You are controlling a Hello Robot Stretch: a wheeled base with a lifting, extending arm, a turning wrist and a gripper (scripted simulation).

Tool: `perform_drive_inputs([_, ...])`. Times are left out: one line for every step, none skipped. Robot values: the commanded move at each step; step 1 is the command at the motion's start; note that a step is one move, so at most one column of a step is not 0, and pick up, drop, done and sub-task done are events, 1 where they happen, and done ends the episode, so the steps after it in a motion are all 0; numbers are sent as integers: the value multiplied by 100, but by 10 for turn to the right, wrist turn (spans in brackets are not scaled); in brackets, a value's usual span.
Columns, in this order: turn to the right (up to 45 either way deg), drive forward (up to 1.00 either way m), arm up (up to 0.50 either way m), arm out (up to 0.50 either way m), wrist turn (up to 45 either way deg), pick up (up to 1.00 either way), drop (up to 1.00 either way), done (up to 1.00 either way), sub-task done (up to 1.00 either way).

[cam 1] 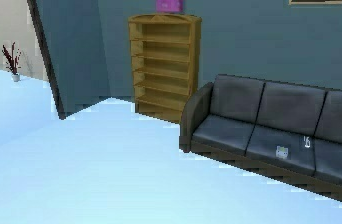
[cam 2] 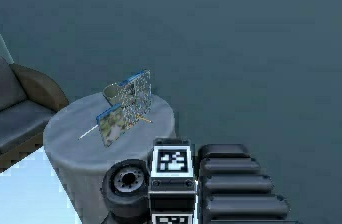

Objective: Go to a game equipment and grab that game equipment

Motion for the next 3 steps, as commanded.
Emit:
perform_drive_inputs([450, 0, 0, 0, 0, 0, 0, 0, 0])
perform_drive_inputs([450, 0, 0, 0, 0, 0, 0, 0, 0])
perform_drive_inputs([240, 0, 0, 0, 0, 0, 0, 0, 0])
